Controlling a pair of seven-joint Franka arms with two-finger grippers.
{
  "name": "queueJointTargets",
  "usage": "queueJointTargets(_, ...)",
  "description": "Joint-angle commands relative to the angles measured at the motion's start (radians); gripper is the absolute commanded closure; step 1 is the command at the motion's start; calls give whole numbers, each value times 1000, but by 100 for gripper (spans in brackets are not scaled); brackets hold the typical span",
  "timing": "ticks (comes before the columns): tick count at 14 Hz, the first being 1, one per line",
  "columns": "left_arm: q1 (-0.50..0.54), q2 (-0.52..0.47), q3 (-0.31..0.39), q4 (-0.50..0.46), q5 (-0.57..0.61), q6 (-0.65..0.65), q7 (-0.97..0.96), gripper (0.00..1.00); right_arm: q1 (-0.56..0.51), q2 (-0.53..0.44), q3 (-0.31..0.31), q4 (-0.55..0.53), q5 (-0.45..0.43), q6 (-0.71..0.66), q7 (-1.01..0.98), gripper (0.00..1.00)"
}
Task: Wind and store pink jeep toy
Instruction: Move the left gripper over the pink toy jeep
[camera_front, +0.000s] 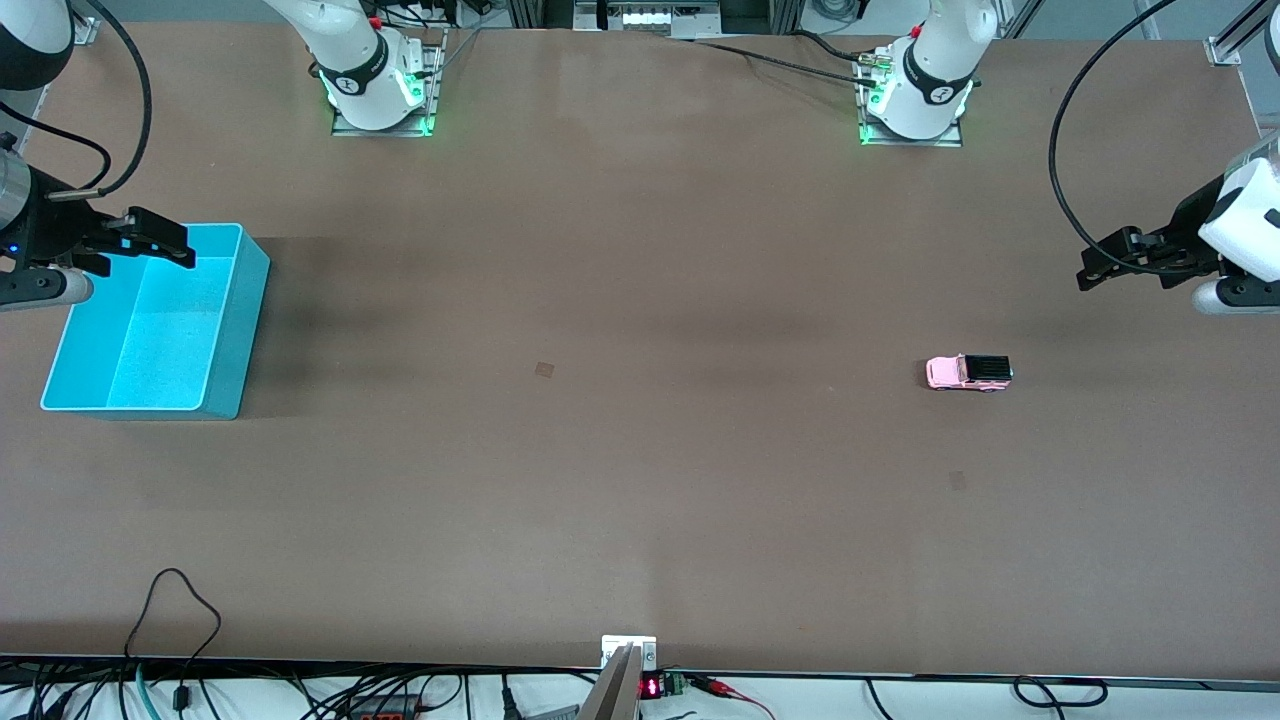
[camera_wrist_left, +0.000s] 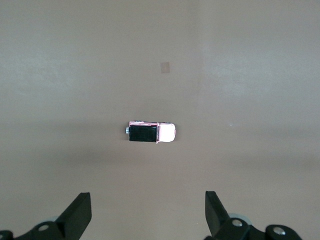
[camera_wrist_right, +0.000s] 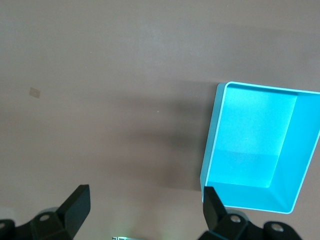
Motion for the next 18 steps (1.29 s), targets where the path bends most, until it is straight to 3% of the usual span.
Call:
queueJointTargets(1,12,-33,-6,-22,-9,-14,11,0,-6,-17,10,-14,-7,-3,17,0)
queueJointTargets(6,16,-17,-4,-32,-9,-3,11,0,-6,-19,10,-14,-8,-8,15,0)
queueJointTargets(13,29,155,-4,-22,-10,0,-51,0,-5,-19,10,-13,-7,-6,17,0)
queueJointTargets(18,29,250,-6,-51,-9,144,-42,0,14,-20,12,-13,-7,-5,17,0)
